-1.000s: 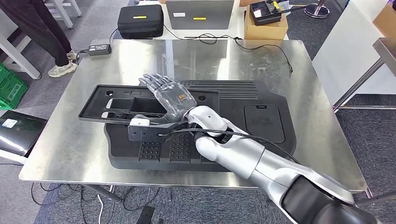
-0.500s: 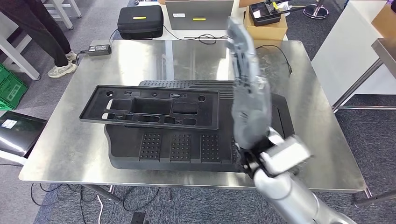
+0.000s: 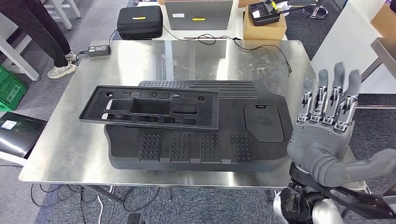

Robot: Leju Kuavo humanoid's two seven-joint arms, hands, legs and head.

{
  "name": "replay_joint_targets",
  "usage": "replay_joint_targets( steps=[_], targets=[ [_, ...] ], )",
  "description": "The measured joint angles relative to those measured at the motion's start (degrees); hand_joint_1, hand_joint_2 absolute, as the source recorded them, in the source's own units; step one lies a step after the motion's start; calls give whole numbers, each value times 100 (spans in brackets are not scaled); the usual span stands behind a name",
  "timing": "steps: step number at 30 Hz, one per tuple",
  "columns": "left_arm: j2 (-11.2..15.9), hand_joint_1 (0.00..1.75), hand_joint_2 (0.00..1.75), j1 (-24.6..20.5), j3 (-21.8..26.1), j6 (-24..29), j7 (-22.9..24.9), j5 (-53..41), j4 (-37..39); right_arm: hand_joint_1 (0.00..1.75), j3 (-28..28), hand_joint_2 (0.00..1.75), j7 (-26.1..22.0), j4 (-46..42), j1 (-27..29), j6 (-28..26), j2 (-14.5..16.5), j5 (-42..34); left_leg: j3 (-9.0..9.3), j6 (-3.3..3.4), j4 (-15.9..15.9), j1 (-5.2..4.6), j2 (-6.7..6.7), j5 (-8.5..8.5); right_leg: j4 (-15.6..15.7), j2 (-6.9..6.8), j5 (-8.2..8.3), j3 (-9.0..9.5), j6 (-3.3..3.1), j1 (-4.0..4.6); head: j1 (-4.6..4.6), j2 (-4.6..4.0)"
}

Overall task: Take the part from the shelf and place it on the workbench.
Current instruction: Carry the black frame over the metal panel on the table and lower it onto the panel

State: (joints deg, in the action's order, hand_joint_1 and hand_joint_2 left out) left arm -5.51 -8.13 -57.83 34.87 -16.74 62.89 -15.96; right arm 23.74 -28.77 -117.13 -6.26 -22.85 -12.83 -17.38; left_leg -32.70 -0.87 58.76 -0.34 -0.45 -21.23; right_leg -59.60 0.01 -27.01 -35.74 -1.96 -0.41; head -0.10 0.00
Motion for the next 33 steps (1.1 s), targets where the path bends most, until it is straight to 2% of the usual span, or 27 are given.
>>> replay_joint_targets(
  steps=[4,7,9,11,12,13,14,15,16,17,18,20,21,24,25,27,28,29,30,31,33],
  targets=[
    [0,0,0,-26,2,-10,37,-43,0,0,-165,0,-5,-26,220,-63,0,-9,-11,34,31,-21,0,-1,1,-5,12,6,39,-10,-6,0],
    [-13,0,0,-62,2,-19,106,-64,0,0,-211,0,-3,-54,282,-36,-4,-25,23,104,-61,9,5,97,3,-6,12,15,102,-12,-10,0],
    [-34,0,0,-92,2,-20,136,-71,-3,0,-216,0,-2,-59,288,-14,-11,40,47,148,-175,46,13,185,-266,-2,-238,-85,151,-12,19,0],
    [-50,0,0,-106,2,-22,154,-77,-9,0,-217,0,-2,-58,299,-5,-18,74,24,164,-191,55,19,215,-921,-1,-644,-328,200,-46,92,0],
    [-56,0,0,-107,2,-23,163,-79,-10,0,-217,0,-1,-58,306,-4,-21,77,6,159,-182,59,20,219,-1230,-1,-777,-435,225,-68,121,0],
    [-59,0,0,-107,2,-25,171,-80,-11,0,-217,0,-1,-57,313,-5,-23,78,-13,149,-168,67,21,225,-1396,-3,-811,-472,250,-93,143,0],
    [-63,0,0,-108,2,-25,176,-79,-11,0,-217,0,0,-57,315,-4,-25,79,-36,135,-148,81,22,230,-1343,-5,-733,-404,277,-116,153,0],
    [-67,0,0,-110,2,-25,180,-79,-11,0,-217,0,1,-57,314,-5,-26,81,-62,112,-117,104,21,230,-1080,-8,-578,-231,309,-141,162,0],
    [-70,0,0,-113,2,-25,181,-79,-11,0,-217,0,0,-56,312,-4,-26,84,-94,79,-75,128,19,224,-684,-8,-440,-5,349,-165,176,0],
    [-73,0,0,-119,2,-25,181,-79,-11,0,-217,0,1,-55,312,-4,-26,87,-129,37,-35,141,12,218,-359,10,-331,188,362,-169,206,0],
    [-77,0,0,-124,2,-25,181,-80,-11,0,-217,0,1,-54,312,-4,-26,91,-154,-10,2,142,5,214,-142,34,-270,303,350,-168,238,0],
    [-80,0,0,-131,2,-25,181,-81,-13,0,-216,0,3,-52,313,-4,-26,92,-188,-85,52,123,-13,225,-76,75,-272,321,263,-154,262,0],
    [-81,0,0,-131,2,-25,181,-82,-13,0,-215,0,2,-52,312,-4,-26,92,-190,-103,66,118,-17,231,-74,77,-276,304,231,-158,250,0],
    [-80,0,0,-132,2,-24,181,-81,-13,0,-215,0,3,-52,312,-3,-26,93,-201,-125,71,120,-21,244,-77,75,-286,292,207,-155,217,0],
    [-80,0,0,-131,2,-22,181,-81,-13,0,-214,0,3,-52,311,-3,-26,93,-216,-151,96,130,-22,232,-75,66,-265,269,171,-151,197,0],
    [-80,0,0,-133,2,-19,182,-80,-13,0,-213,0,4,-52,311,-2,-26,94,-455,-206,800,146,-10,-308,-70,32,-156,134,45,-110,69,0],
    [-81,0,0,-133,2,-18,183,-80,-13,0,-213,0,5,-52,311,-1,-26,94,-582,-218,1251,147,-4,-618,-64,11,-87,52,-14,-85,6,0],
    [-81,0,0,-135,2,-18,183,-80,-13,0,-212,0,7,-52,312,-1,-26,95,-664,-205,1650,136,3,-886,-66,-4,-25,-30,-46,-51,-56,0],
    [-81,0,0,-135,2,-18,183,-80,-13,0,-212,0,6,-52,313,-1,-26,95,-595,-175,1696,119,3,-879,-68,-10,19,-87,-54,-24,-83,0],
    [-81,0,0,-136,2,-18,183,-80,-14,0,-211,0,7,-52,313,-1,-26,95,-420,-128,1522,94,3,-776,-68,-14,64,-139,-61,4,-102,0],
    [-80,0,0,-148,2,-18,183,-80,-14,0,-210,0,6,-52,312,-1,-26,96,140,17,736,21,10,-547,-69,-18,150,-220,-63,52,-126,0]
  ],
)
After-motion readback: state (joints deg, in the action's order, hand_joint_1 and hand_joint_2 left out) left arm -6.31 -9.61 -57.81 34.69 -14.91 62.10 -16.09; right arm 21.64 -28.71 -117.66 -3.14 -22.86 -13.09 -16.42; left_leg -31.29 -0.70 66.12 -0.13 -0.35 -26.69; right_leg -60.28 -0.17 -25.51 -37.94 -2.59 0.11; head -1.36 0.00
